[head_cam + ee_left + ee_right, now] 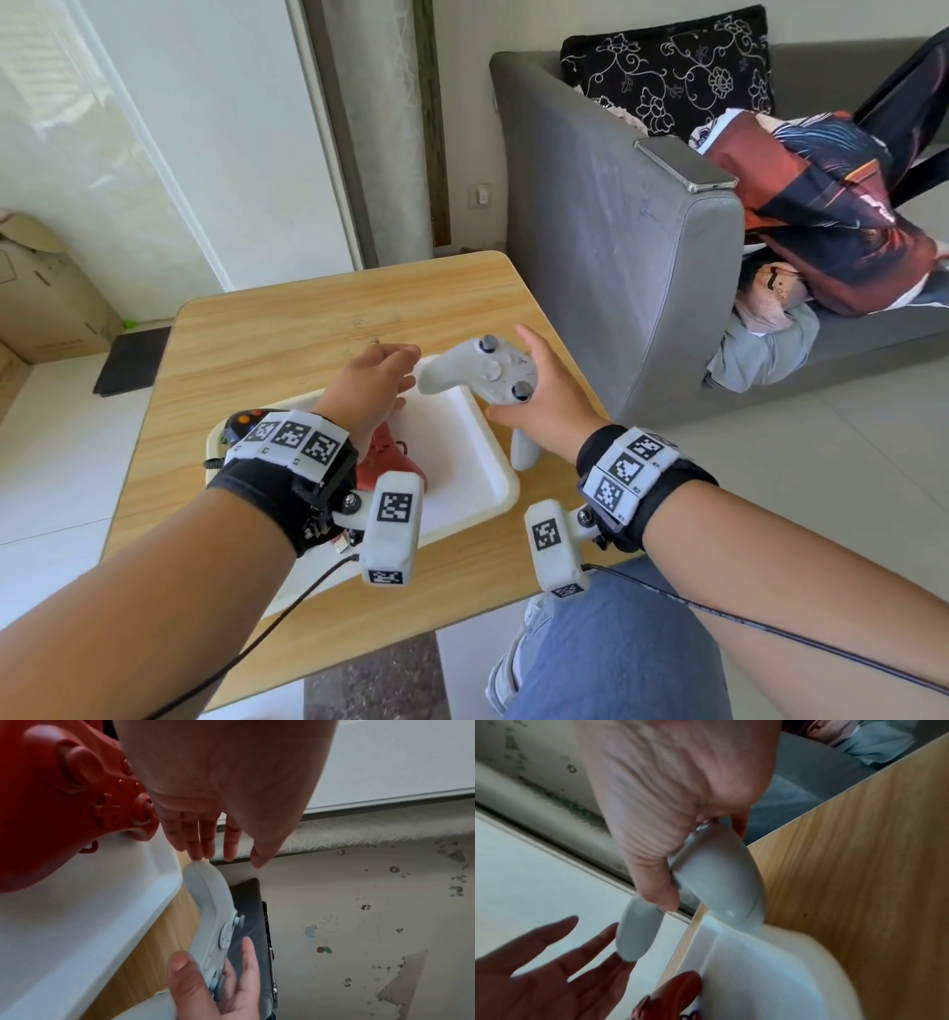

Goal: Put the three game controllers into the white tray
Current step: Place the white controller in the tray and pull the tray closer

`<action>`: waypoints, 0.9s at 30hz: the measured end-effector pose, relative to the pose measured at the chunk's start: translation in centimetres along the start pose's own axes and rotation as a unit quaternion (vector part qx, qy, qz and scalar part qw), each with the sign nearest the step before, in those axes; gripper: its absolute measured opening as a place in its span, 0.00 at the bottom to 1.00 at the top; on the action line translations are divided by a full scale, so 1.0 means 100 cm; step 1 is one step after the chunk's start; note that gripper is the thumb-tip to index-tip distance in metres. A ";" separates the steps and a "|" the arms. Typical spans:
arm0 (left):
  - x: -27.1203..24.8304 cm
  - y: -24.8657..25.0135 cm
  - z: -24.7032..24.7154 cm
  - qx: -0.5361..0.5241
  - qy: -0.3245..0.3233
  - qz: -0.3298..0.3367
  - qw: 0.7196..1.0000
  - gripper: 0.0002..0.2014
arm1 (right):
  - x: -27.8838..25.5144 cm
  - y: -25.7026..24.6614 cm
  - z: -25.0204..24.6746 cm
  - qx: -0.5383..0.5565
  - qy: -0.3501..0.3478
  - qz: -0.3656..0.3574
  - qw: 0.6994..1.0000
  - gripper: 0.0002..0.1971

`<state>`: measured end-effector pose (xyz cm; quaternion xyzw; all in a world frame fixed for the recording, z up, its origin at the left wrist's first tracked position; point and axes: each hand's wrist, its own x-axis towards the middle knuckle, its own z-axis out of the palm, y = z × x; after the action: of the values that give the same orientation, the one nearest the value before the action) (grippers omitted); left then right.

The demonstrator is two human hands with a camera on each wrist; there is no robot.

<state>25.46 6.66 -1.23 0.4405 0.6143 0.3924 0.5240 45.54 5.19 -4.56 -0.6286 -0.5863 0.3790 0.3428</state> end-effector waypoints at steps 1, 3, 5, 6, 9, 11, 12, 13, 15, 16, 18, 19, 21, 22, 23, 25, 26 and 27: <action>0.001 0.001 -0.004 -0.004 0.000 0.000 1.000 0.08 | -0.001 -0.006 0.004 -0.007 -0.021 -0.019 1.000 0.54; 0.002 0.002 -0.011 0.011 -0.001 -0.002 1.000 0.24 | -0.004 -0.015 0.012 -0.014 -0.058 -0.043 0.997 0.56; 0.001 0.002 -0.019 0.042 -0.008 -0.010 0.999 0.38 | -0.006 -0.023 0.019 -0.003 -0.094 -0.060 0.994 0.57; -0.002 0.003 -0.021 0.049 -0.010 -0.020 0.999 0.39 | -0.007 -0.025 0.022 0.005 -0.108 -0.068 0.992 0.57; -0.008 0.003 -0.026 0.030 -0.022 -0.047 0.998 0.31 | -0.008 -0.031 0.027 0.019 -0.134 -0.082 0.987 0.56; -0.008 -0.002 -0.028 0.058 -0.023 -0.041 0.997 0.34 | -0.009 -0.034 0.029 0.023 -0.145 -0.087 0.985 0.55; -0.010 -0.002 -0.028 0.071 -0.023 -0.030 0.997 0.33 | -0.010 -0.034 0.030 0.020 -0.149 -0.088 0.985 0.55; -0.011 -0.003 -0.028 0.076 -0.023 -0.017 0.997 0.30 | -0.010 -0.034 0.031 0.016 -0.152 -0.088 0.984 0.55; -0.013 -0.004 -0.028 0.076 -0.019 -0.005 0.997 0.25 | -0.010 -0.033 0.033 0.006 -0.154 -0.085 0.984 0.54; -0.014 -0.004 -0.027 0.072 -0.016 -0.004 0.997 0.24 | -0.009 -0.033 0.034 0.000 -0.151 -0.084 0.985 0.54; -0.014 -0.006 -0.027 0.053 -0.004 0.001 0.999 0.22 | -0.008 -0.033 0.035 -0.008 -0.131 -0.066 0.989 0.55; -0.014 -0.005 -0.027 0.041 0.006 0.003 0.999 0.21 | -0.008 -0.033 0.035 -0.010 -0.109 -0.046 0.993 0.56; -0.014 -0.005 -0.027 0.021 0.025 0.013 0.999 0.21 | -0.010 -0.035 0.037 -0.011 -0.050 0.010 0.999 0.56; -0.015 -0.005 -0.026 0.013 0.031 0.019 0.999 0.22 | -0.011 -0.037 0.038 -0.009 -0.020 0.038 0.999 0.54; -0.015 -0.004 -0.025 0.003 0.037 0.025 0.999 0.26 | -0.012 -0.037 0.040 -0.003 0.005 0.062 0.998 0.50; -0.015 -0.005 -0.022 -0.029 0.044 0.022 0.998 0.36 | -0.014 -0.039 0.045 0.019 0.045 0.086 0.995 0.37; -0.015 -0.007 -0.021 -0.046 0.048 0.020 0.998 0.39 | -0.014 -0.040 0.048 0.029 0.056 0.088 0.994 0.29; -0.015 -0.008 -0.019 -0.057 0.049 0.020 0.997 0.39 | -0.014 -0.041 0.050 0.035 0.055 0.090 0.994 0.22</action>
<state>23.55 4.94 -1.29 0.4025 0.6064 0.4585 0.5100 39.15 4.09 -3.26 -0.6866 -0.4937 0.3931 0.3610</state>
